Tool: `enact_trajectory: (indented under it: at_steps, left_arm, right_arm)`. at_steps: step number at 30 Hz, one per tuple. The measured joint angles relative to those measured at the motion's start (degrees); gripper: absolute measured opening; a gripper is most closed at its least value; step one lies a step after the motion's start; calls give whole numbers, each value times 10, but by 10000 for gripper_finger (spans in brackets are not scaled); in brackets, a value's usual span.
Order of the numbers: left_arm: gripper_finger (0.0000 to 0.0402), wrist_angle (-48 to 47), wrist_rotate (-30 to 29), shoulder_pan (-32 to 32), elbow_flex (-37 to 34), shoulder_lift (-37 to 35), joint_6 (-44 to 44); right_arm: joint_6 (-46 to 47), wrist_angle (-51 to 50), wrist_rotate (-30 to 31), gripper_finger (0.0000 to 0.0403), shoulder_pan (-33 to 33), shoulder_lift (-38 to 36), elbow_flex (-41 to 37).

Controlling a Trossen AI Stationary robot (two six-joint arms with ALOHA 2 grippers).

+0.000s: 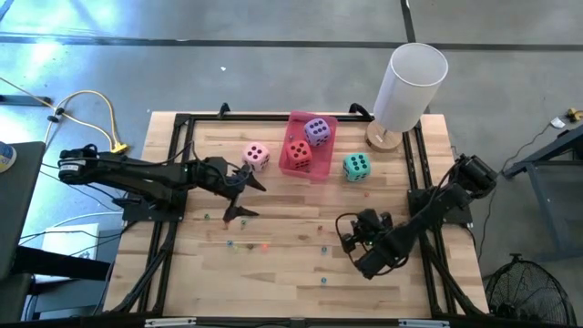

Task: Pick & Place Dice
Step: Put the right small red dice into the bin

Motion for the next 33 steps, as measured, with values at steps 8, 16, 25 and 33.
enact_trajectory:
  at_steps: [8,16,25,33]
  left_arm:
    - [400,4,0,-1,0,0,0]
    - [400,4,0,-1,0,0,0]
    - [400,4,0,-1,0,0,0]
    - [400,13,-9,0,0,0,1]
  right_arm:
    - [-35,36,-5,1,-1,0,0]
    - [-83,-20,-89,1,-4,0,0]
    - [157,-234,-47,1,42,0,-29]
    - [193,-130,-67,1,5,-23,-89]
